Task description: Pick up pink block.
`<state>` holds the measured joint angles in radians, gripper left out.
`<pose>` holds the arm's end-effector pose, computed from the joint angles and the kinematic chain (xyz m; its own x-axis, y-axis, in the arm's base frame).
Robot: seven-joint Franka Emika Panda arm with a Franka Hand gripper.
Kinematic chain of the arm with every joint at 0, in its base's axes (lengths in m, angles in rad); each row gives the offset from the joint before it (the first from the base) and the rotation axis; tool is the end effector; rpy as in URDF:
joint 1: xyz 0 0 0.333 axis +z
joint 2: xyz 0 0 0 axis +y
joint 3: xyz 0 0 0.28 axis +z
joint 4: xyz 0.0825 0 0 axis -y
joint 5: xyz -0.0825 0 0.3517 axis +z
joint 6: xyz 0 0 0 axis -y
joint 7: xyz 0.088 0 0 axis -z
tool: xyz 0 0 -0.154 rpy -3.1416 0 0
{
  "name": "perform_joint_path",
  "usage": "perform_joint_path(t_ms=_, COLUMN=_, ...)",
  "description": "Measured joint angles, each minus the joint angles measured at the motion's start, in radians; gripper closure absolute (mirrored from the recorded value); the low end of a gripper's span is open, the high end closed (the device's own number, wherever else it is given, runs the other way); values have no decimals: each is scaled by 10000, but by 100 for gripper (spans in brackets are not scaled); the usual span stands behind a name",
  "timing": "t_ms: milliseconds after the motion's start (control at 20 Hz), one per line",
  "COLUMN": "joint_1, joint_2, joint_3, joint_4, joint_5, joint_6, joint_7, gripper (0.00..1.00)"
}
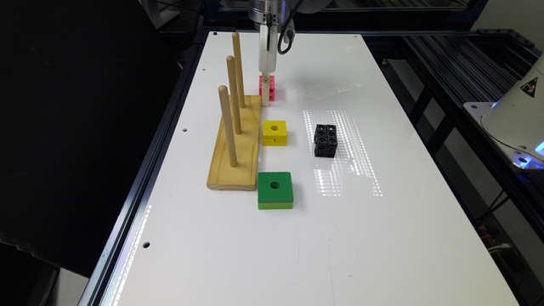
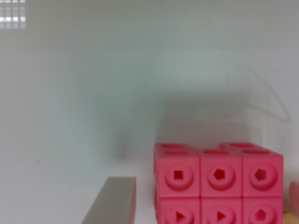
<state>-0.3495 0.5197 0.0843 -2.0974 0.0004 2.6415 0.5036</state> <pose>0.5318 -0.1416 0.1212 0.7103 -0.7039 0.0024 -0.7029 -0.7095 -0.0493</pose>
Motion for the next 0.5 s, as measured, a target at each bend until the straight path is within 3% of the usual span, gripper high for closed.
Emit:
perform_joint_path(t_ms=50, joint_1=-4, joint_2=-2, joint_3=0, joint_4=-6, joint_5=0, joint_6=1, joint_7=0, gripper=100)
perform_joint_path(t_ms=500, joint_1=-6, joint_2=-2, joint_3=1, joint_4=-7, joint_5=0, joint_6=-1, joint_7=0, gripper=100)
